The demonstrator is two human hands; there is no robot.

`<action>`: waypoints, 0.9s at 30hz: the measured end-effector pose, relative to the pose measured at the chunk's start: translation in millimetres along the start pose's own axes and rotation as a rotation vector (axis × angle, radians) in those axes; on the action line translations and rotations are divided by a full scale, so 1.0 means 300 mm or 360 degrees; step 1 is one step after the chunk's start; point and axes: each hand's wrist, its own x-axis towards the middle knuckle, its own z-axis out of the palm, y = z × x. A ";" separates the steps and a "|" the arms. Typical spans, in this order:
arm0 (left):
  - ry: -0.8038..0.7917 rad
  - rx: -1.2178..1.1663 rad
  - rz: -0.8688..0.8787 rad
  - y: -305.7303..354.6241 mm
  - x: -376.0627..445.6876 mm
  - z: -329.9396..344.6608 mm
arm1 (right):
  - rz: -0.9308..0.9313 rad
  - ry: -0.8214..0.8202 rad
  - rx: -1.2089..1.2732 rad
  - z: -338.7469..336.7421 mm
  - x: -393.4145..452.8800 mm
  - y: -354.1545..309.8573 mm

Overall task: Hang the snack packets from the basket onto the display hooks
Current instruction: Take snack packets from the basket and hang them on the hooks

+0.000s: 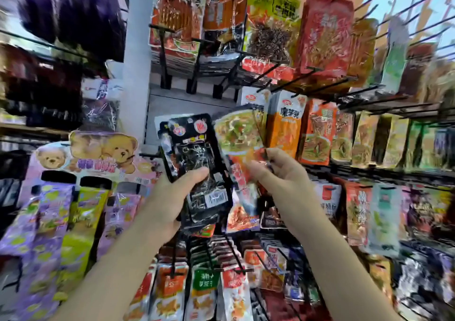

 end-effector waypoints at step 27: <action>-0.0101 0.0188 0.0388 -0.064 0.157 0.652 | 0.0040 -0.0056 0.0350 -0.746 0.268 0.295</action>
